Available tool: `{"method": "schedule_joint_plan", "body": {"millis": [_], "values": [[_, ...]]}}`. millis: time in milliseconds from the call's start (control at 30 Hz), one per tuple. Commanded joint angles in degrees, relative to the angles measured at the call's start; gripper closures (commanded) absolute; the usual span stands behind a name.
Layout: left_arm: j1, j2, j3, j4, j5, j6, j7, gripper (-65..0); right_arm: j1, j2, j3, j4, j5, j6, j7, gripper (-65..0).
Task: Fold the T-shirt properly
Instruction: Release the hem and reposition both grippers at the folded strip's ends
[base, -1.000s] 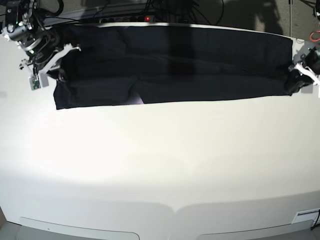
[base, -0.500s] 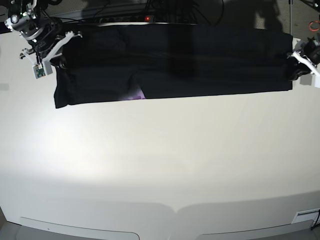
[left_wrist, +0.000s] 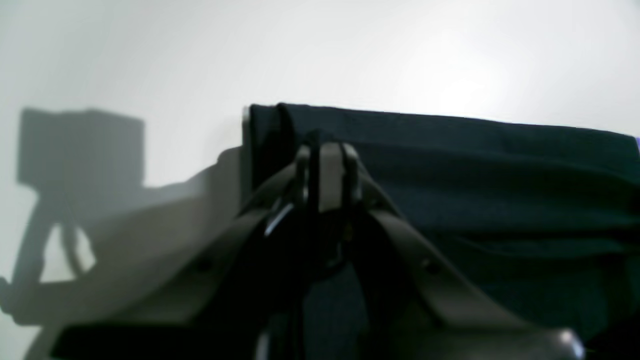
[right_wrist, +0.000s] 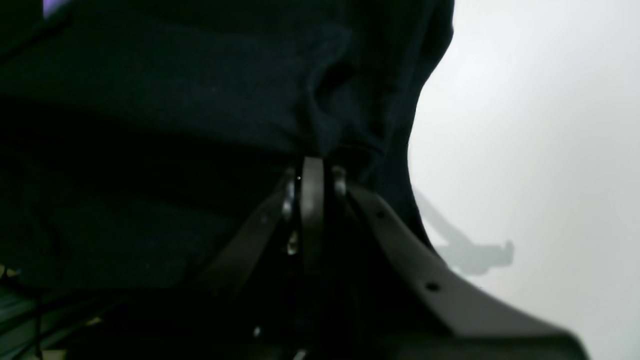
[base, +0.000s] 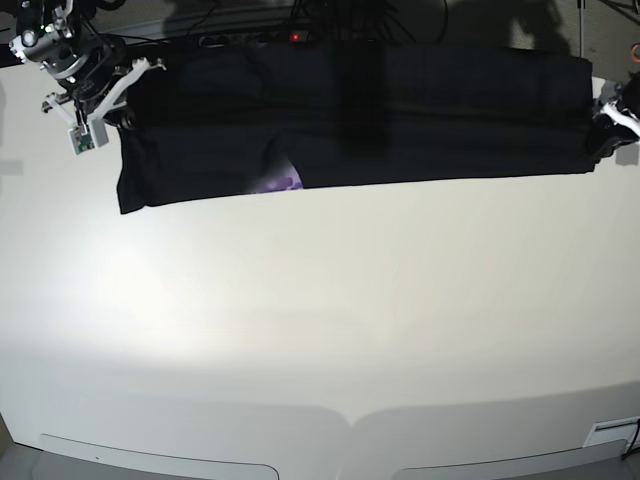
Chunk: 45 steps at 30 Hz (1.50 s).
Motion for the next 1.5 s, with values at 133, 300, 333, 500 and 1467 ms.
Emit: {"method": "schedule_joint_plan", "body": {"millis": [133,300,333,500,1467], "values": [[-0.15,-1.7,-0.61,0.9,-1.01,-0.38,-1.03,-11.3,-0.09,0.81,0.35,0.94,0.26,-0.26,-1.86,-28.4],[-0.15,-2.4,-0.72,0.9,-1.05,-0.38,-0.81,-28.3,0.04,0.83,0.35,0.94,0.26,-0.26,-1.68,-33.5],[-0.15,-2.78,-0.72,0.9,-1.05,-0.38,-0.74,-28.2,0.09,0.83,0.35,0.94,0.28,-0.26,-1.57,-33.5],[0.02,-6.84,-0.74,0.9,-5.2,-0.38,-0.79,-28.2,0.76,0.83,0.35,0.94,0.39,-0.28,1.27,-33.5],[4.9,-1.46,-2.1,-6.93,-15.19,-0.38,1.25,-28.6,11.43,0.81,-14.73,0.94,0.92,4.66,0.63,-33.4]]}}
